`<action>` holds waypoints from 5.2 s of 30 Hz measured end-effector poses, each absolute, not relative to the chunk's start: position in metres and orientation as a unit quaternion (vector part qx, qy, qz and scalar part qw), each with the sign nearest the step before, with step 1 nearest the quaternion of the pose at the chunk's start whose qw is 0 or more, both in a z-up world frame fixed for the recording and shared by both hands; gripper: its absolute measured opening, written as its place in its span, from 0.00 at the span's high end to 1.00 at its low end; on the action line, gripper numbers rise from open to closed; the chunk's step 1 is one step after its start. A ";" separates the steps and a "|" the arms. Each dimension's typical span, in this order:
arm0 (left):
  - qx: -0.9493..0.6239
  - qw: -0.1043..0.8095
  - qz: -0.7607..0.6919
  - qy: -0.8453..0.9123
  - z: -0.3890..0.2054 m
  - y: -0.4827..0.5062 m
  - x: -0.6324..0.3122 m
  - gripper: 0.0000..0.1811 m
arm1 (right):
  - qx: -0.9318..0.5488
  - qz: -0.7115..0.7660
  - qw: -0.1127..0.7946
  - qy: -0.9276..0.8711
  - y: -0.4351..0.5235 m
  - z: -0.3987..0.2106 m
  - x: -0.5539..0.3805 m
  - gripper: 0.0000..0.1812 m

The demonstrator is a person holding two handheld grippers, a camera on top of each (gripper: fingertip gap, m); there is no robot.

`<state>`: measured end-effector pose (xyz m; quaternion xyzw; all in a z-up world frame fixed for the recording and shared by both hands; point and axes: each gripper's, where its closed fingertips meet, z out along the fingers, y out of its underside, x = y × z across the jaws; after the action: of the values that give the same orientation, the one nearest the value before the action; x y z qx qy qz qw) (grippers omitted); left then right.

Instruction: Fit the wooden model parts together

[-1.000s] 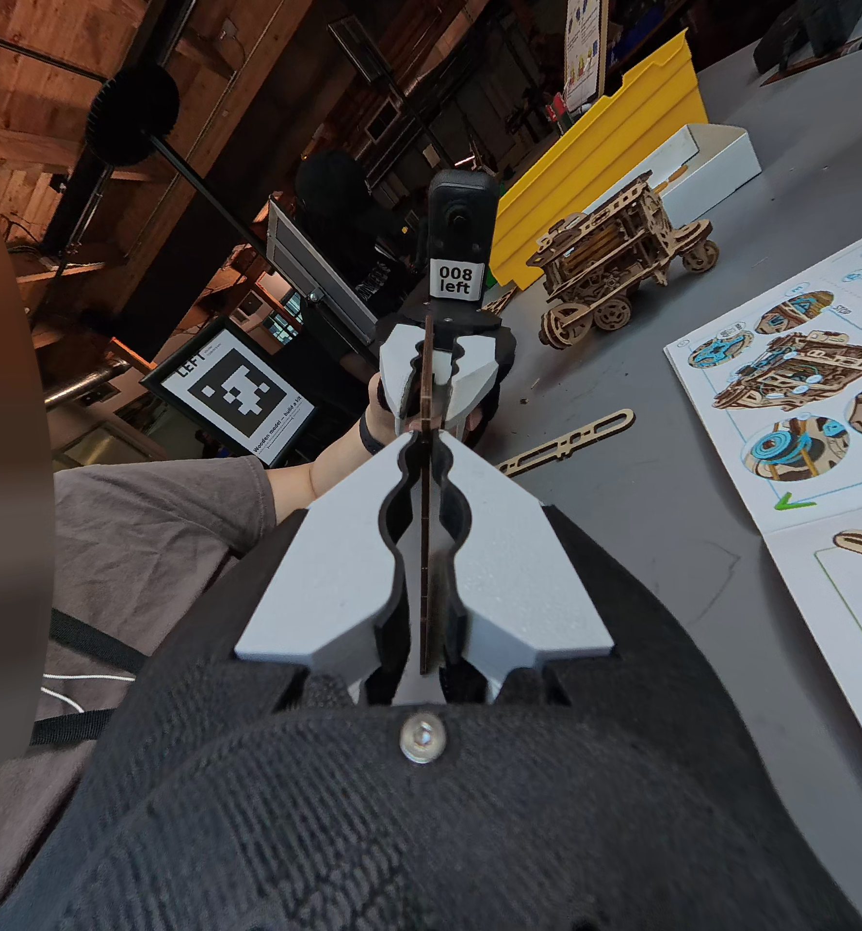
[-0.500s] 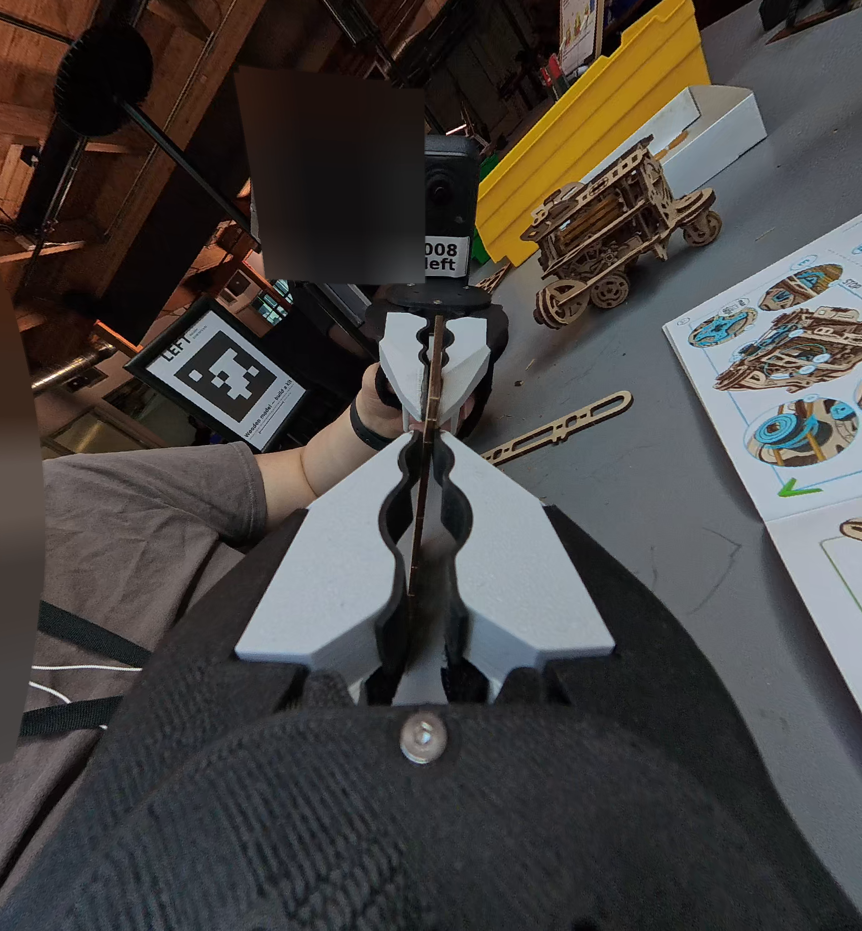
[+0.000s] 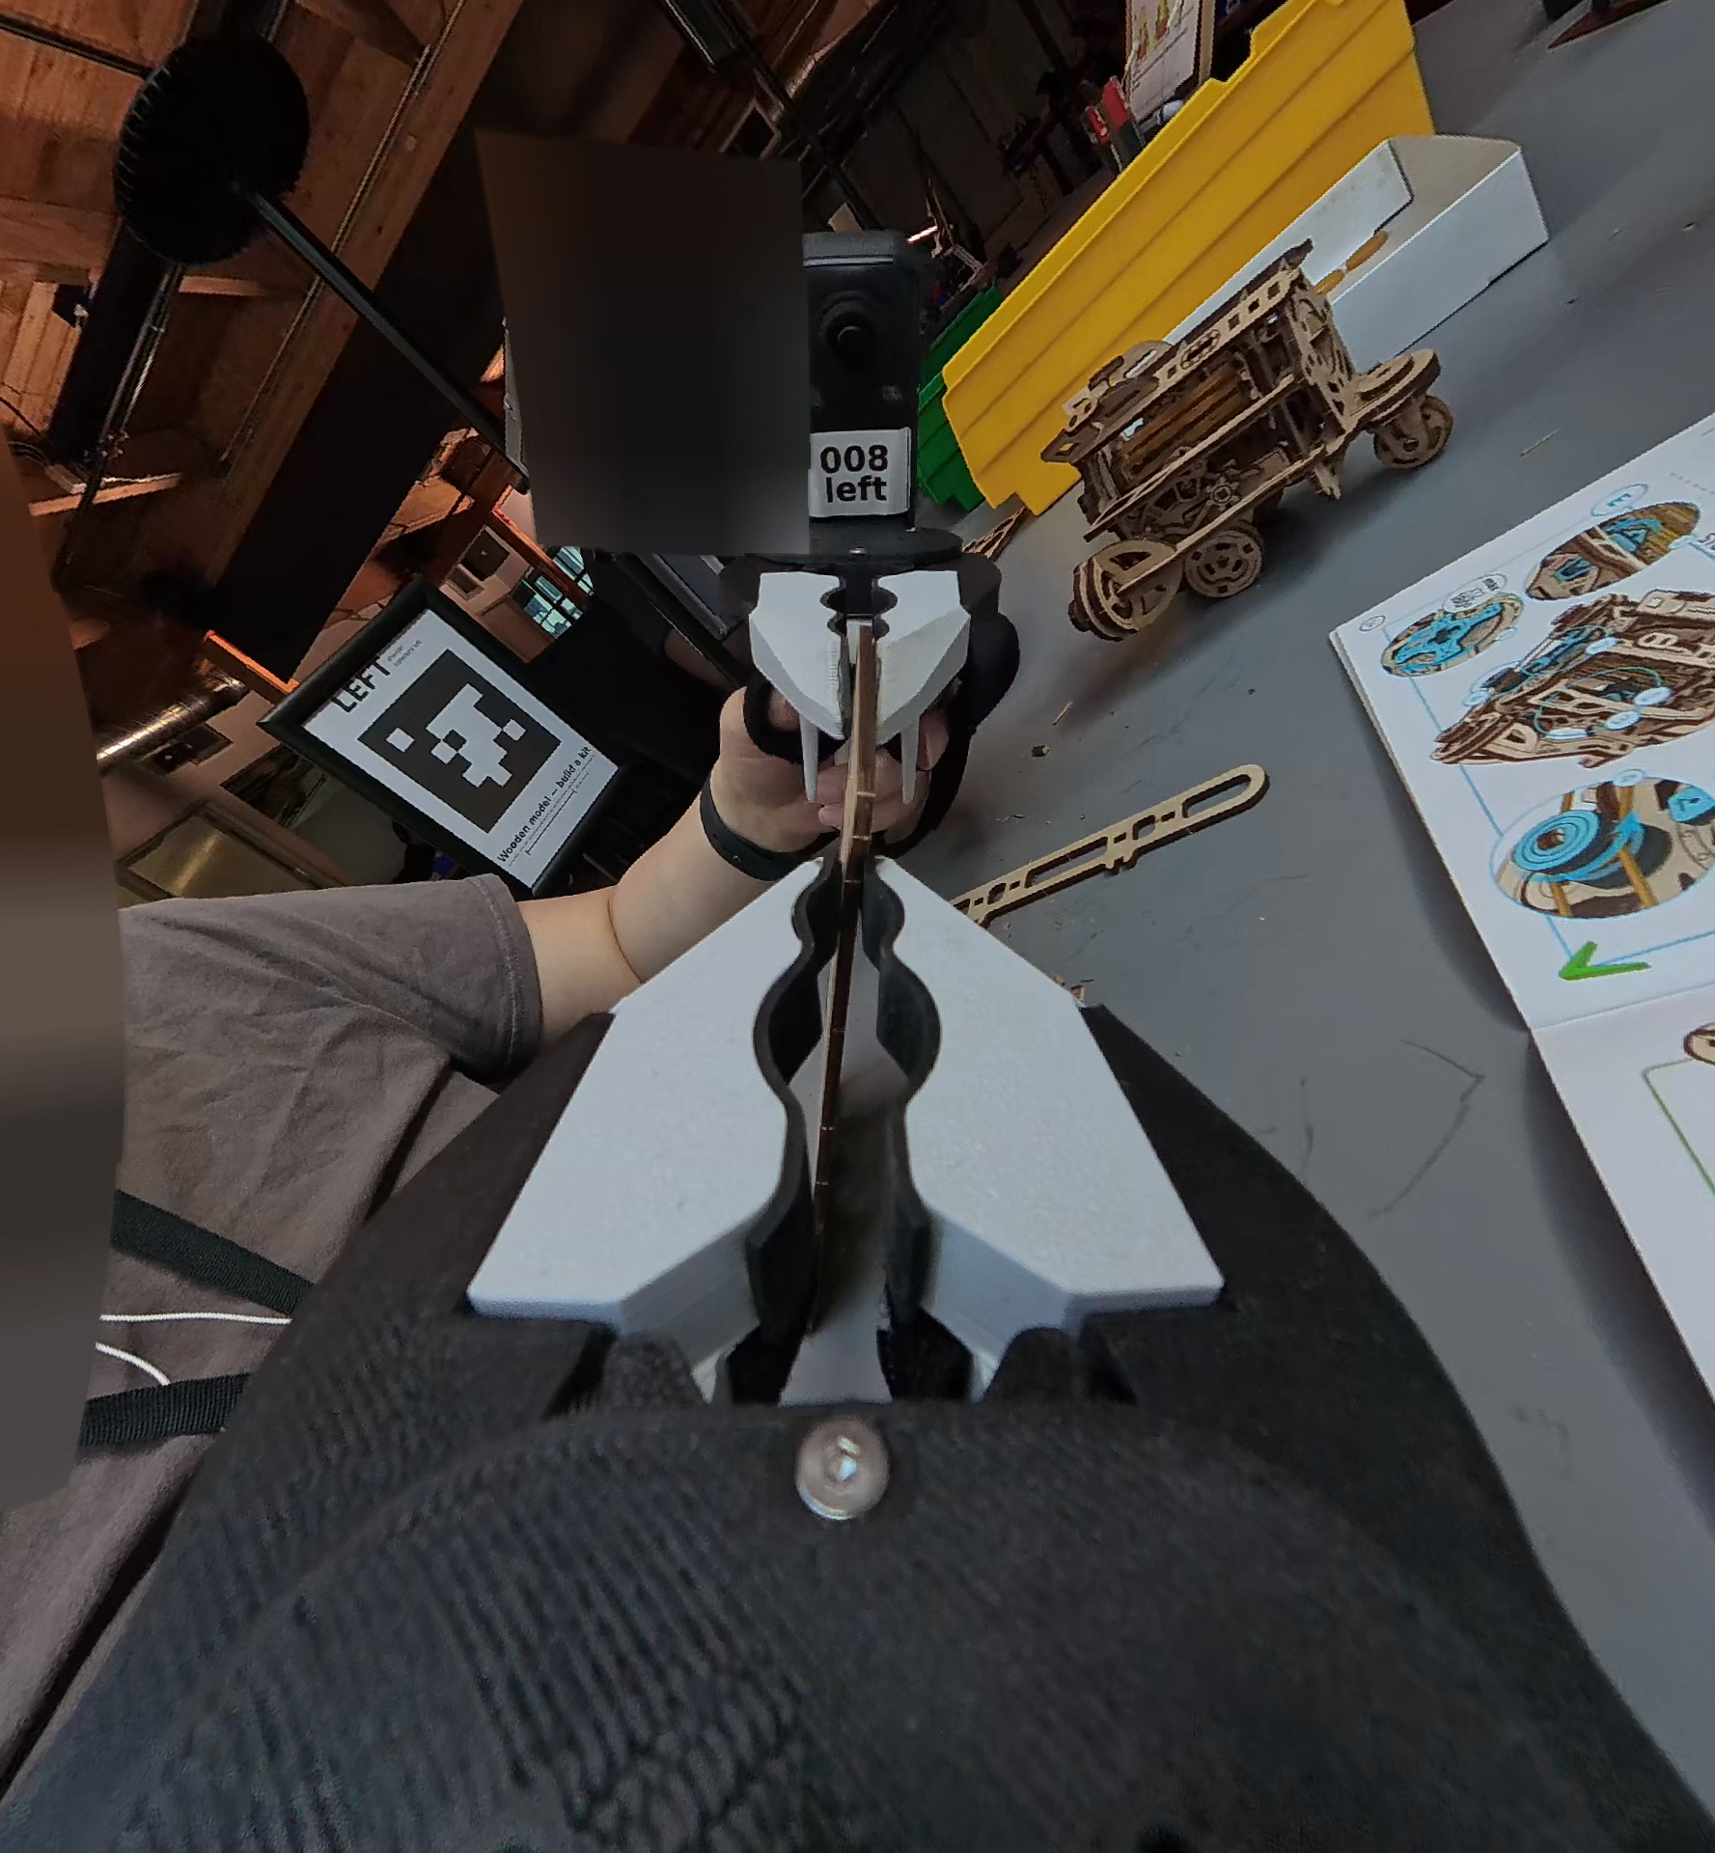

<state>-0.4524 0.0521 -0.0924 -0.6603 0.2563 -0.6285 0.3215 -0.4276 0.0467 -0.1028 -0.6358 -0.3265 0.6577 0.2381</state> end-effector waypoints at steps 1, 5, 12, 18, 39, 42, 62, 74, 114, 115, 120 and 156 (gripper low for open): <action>-0.661 0.321 -0.628 0.257 -0.092 0.052 -0.452 1.00 | -0.635 0.658 0.238 -0.326 0.047 -0.103 -0.428 1.00; -0.662 0.322 -0.626 0.258 -0.092 0.051 -0.452 1.00 | -0.634 0.660 0.237 -0.327 0.046 -0.103 -0.428 1.00; -0.663 0.325 -0.624 0.259 -0.091 0.051 -0.452 1.00 | -0.633 0.669 0.246 -0.303 0.053 -0.099 -0.425 0.93; -0.661 0.326 -0.622 0.266 -0.091 0.047 -0.447 1.00 | -0.641 0.656 0.241 -0.316 0.048 -0.102 -0.434 0.82; -0.662 0.310 -0.623 0.280 -0.096 0.040 -0.440 1.00 | -0.651 0.646 0.209 -0.341 0.029 -0.109 -0.452 1.00; -0.665 0.308 -0.618 0.284 -0.097 0.040 -0.440 1.00 | -0.650 0.649 0.203 -0.339 0.029 -0.109 -0.453 1.00; -0.664 0.295 -0.624 0.286 -0.098 0.036 -0.438 1.00 | -0.650 0.642 0.206 -0.351 0.023 -0.111 -0.453 0.99; -0.666 0.267 -0.627 0.303 -0.101 0.026 -0.435 1.00 | -0.645 0.649 0.195 -0.353 0.018 -0.111 -0.449 1.00; -0.705 0.241 -0.633 0.211 -0.115 0.035 -0.432 1.00 | -0.669 0.626 0.180 -0.358 0.026 -0.125 -0.444 1.00; -0.707 0.242 -0.630 0.211 -0.116 0.035 -0.432 1.00 | -0.671 0.627 0.175 -0.355 0.026 -0.126 -0.444 1.00; -0.720 0.252 -0.609 0.216 -0.119 0.037 -0.432 1.00 | -0.683 0.616 0.180 -0.350 0.029 -0.130 -0.444 0.99; -0.684 0.273 -0.620 0.268 -0.114 0.035 -0.427 1.00 | -0.656 0.615 0.207 -0.385 0.032 -0.119 -0.436 0.97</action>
<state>-0.4273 0.0354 -0.1140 -0.6845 0.2681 -0.6205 0.2732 -0.4364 0.0321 -0.1187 -0.6564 -0.3847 0.6151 0.2068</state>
